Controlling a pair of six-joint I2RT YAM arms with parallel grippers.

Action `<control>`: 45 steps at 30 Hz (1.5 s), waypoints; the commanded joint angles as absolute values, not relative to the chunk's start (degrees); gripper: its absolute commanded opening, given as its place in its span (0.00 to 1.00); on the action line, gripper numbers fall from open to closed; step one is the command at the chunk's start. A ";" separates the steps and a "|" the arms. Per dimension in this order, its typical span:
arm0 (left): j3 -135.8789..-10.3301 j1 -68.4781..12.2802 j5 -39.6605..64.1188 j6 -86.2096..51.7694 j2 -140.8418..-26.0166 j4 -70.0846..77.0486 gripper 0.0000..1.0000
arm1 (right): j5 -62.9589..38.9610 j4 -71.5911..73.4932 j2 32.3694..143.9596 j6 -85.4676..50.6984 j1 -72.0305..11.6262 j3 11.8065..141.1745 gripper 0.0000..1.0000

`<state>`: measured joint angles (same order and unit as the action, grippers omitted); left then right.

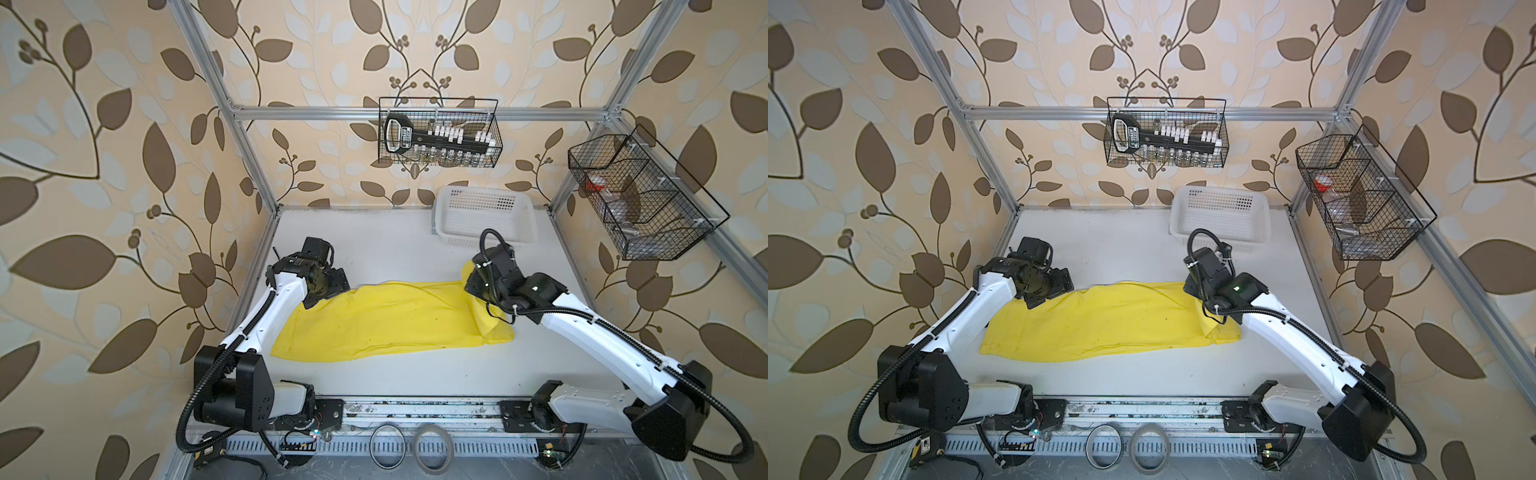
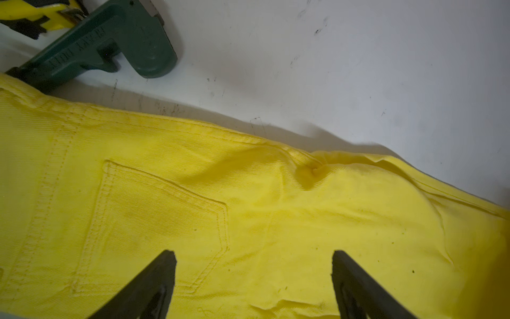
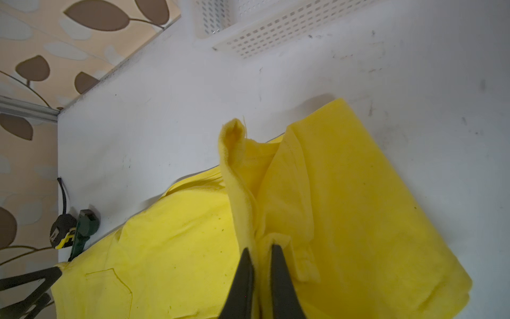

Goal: Fold and stack the trousers
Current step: Fold the trousers at the center of the table.

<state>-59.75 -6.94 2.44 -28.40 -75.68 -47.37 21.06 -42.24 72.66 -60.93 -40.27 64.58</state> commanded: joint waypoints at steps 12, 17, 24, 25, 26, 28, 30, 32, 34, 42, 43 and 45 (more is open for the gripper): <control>-55.77 -6.11 2.58 -27.21 -71.38 -47.90 0.89 | 32.77 -41.43 92.49 -76.53 -54.28 76.87 0.00; -54.74 -5.99 2.73 -27.25 -70.93 -47.29 0.89 | 31.92 -39.49 94.30 -77.59 -55.47 78.56 0.00; -54.17 -5.91 2.81 -27.01 -70.93 -46.96 0.89 | 32.07 -39.50 97.24 -77.17 -56.95 81.70 0.00; -54.10 -5.89 2.75 -26.98 -70.92 -46.87 0.89 | 31.85 -39.60 98.06 -76.96 -56.97 81.90 0.00; -53.97 -5.86 2.80 -26.92 -70.93 -46.76 0.89 | 31.52 -39.43 98.70 -76.91 -57.05 81.91 0.00; -53.72 -5.81 2.83 -27.05 -70.84 -46.67 0.89 | 30.84 -38.24 100.01 -77.06 -57.66 81.89 0.00; -53.64 -5.80 2.86 -27.07 -70.66 -46.59 0.89 | 29.42 -36.82 101.40 -77.05 -58.08 82.49 0.00; -53.52 -5.74 2.72 -27.07 -70.58 -46.71 0.89 | 28.27 -35.56 102.95 -76.57 -58.46 83.40 0.00; -53.45 -5.67 2.36 -26.97 -70.32 -46.85 0.89 | 27.38 -35.28 104.71 -76.38 -58.60 84.42 0.06; -52.73 -5.37 2.43 -26.93 -70.05 -46.41 0.89 | 15.51 -24.63 106.85 -70.24 -58.45 85.36 0.38; -52.78 -5.36 2.39 -26.98 -70.09 -46.56 0.89 | 13.82 -23.36 106.61 -69.21 -58.39 85.26 0.39; -52.96 -5.24 2.25 -26.89 -69.97 -46.74 0.89 | 10.95 -21.88 105.73 -67.35 -57.82 84.68 0.41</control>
